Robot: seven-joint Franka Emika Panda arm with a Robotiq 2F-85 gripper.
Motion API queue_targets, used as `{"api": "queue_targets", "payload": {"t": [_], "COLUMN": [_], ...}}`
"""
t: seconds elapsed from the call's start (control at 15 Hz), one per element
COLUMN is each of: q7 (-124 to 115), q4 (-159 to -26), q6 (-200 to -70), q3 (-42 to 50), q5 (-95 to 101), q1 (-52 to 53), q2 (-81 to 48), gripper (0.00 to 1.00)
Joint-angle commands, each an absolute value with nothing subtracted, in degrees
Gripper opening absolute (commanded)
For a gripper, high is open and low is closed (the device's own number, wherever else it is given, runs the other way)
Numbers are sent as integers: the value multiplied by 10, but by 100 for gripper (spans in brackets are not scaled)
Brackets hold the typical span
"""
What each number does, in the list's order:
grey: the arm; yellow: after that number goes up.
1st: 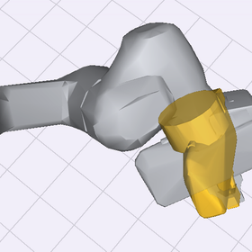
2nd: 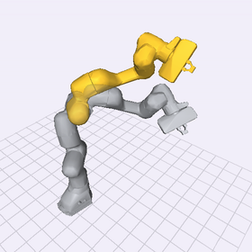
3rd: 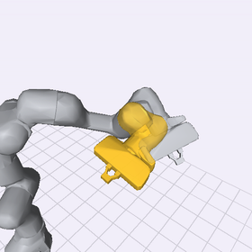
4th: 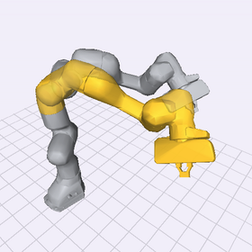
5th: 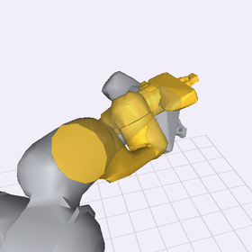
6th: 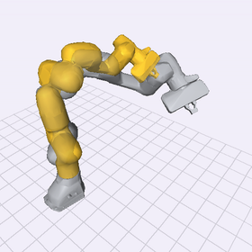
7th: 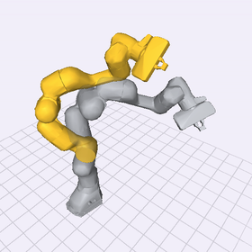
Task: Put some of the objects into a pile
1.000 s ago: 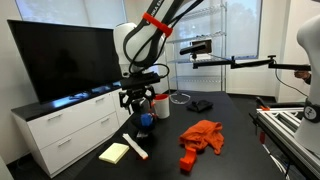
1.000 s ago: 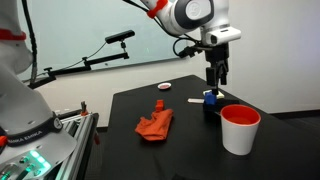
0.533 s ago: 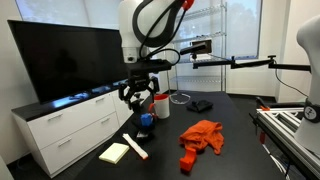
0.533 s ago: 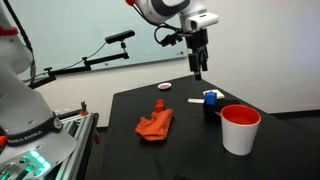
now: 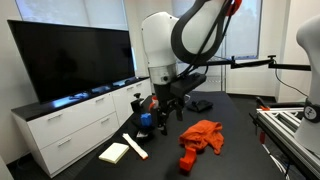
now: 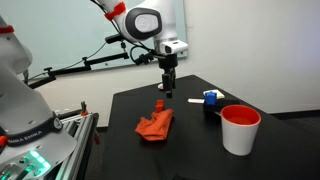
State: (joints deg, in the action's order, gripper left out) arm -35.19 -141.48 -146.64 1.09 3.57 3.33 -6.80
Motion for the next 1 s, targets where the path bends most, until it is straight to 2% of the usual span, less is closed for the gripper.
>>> {"api": "queue_targets", "payload": {"t": [0.0, 0.93], "q7": [-274, -239], "q4": [-1471, -1521], "q6": [-1512, -1603], "q3": [3, -26], "q5": [20, 20], "q1": [30, 60], "q2": [-41, -67], "gripper": [100, 100]}}
